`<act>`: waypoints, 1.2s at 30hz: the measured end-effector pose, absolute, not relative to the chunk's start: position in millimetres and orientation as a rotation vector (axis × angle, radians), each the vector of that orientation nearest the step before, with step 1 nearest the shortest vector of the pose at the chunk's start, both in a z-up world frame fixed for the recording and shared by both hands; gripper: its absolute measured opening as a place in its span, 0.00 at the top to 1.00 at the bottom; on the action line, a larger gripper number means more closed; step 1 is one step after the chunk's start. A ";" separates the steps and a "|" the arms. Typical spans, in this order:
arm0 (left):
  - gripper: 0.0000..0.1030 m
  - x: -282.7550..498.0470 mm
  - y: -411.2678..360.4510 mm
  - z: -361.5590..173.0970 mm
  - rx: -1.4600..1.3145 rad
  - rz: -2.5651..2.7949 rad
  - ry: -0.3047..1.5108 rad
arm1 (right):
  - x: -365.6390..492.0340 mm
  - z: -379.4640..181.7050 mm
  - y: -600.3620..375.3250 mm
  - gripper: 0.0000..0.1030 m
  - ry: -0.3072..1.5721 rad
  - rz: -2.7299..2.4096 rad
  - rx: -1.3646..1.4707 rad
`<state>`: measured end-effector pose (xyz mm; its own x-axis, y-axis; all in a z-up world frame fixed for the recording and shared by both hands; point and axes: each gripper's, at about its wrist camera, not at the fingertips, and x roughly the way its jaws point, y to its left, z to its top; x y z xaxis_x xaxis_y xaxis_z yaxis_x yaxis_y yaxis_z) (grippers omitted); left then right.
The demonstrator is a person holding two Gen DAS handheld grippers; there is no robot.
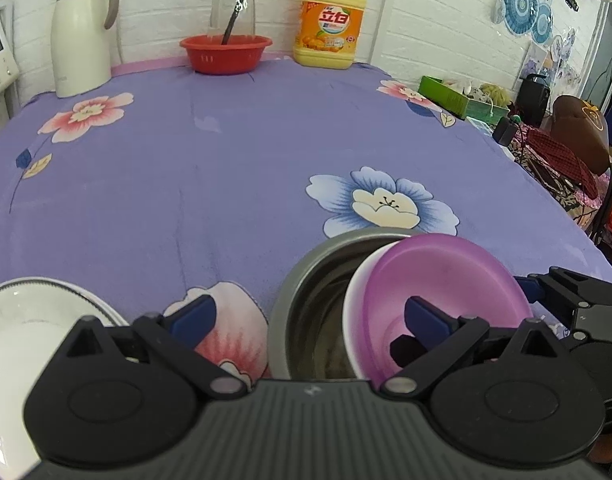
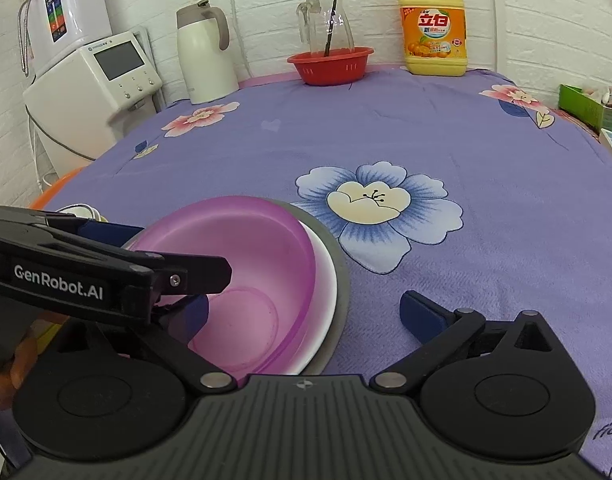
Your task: Organize plates and bowls
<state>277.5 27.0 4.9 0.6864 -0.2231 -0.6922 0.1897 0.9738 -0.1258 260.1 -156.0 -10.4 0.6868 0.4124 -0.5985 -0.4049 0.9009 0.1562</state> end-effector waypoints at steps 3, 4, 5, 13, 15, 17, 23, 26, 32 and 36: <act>0.04 279.0 29.0 4.9 -0.064 -0.230 0.789 | 261.3 -7.2 -153.4 0.00 0.699 0.440 0.011; 0.04 279.3 29.8 5.1 -0.072 -0.231 0.791 | 260.1 -6.1 -153.2 0.00 0.696 0.441 0.016; 0.04 279.5 30.6 5.6 -0.076 -0.232 0.793 | 257.6 -5.1 -153.3 0.00 0.684 0.446 0.017; 0.16 279.2 33.1 5.4 -0.064 -0.256 0.802 | 248.1 -1.3 -160.3 0.00 0.657 0.433 0.018; 0.24 277.1 29.5 4.4 -0.043 -0.288 0.804 | 250.1 -4.9 -158.2 0.00 0.674 0.466 0.036; 0.29 272.5 26.7 4.4 -0.025 -0.289 0.788 | 249.2 -7.7 -155.3 0.00 0.681 0.498 0.051; 0.48 267.4 21.4 9.4 -0.086 -0.306 0.785 | 242.9 -0.5 -142.6 0.00 0.691 0.542 0.075; 0.49 266.2 21.7 10.9 -0.124 -0.310 0.782 | 238.9 2.6 -139.0 0.00 0.679 0.521 0.055; 0.48 262.5 19.2 28.5 -0.163 -0.326 0.730 | 234.2 16.3 -139.1 0.00 0.645 0.483 0.047; 0.48 265.3 21.1 24.4 -0.181 -0.307 0.745 | 238.8 18.4 -136.4 0.00 0.638 0.474 0.040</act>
